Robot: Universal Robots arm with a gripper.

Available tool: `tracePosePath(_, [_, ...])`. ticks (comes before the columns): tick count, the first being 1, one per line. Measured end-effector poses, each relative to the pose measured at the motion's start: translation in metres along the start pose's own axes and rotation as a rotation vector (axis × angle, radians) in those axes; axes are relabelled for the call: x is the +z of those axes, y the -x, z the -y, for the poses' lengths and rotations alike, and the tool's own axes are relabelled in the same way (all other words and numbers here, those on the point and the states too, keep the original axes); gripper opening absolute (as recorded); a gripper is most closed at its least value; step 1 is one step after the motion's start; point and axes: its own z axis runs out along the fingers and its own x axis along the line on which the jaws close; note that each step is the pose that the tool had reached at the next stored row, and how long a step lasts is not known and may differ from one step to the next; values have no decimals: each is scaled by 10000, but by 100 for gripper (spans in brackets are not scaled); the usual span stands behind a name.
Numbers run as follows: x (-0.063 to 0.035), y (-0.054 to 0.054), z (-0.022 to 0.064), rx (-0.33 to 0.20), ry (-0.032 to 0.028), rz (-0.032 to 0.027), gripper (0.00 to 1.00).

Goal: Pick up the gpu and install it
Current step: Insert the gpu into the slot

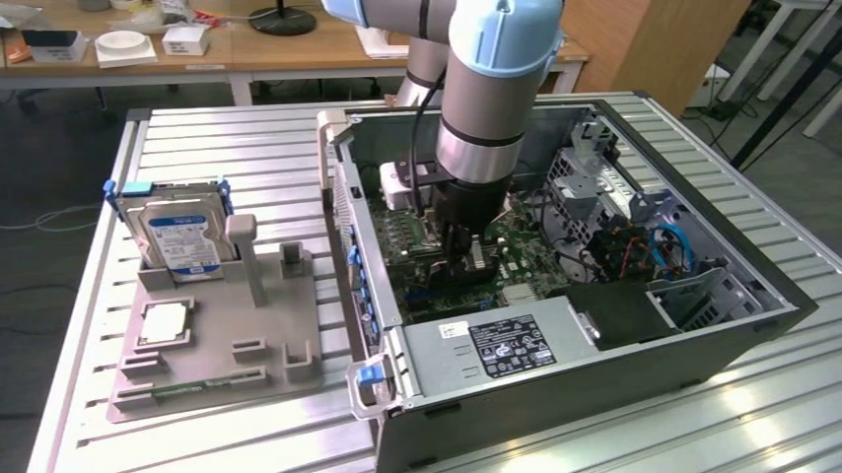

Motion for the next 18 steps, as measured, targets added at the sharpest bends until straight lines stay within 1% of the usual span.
tracePosePath(6, [10,-3,-14,-5,-15,-3,26])
tracePosePath(11, [20,-4,-21,-5,-9,-5,26])
tracePosePath(13, [37,-4,-21,-5,-14,4,26])
tracePosePath(18, [36,-4,-21,-4,-13,0,26])
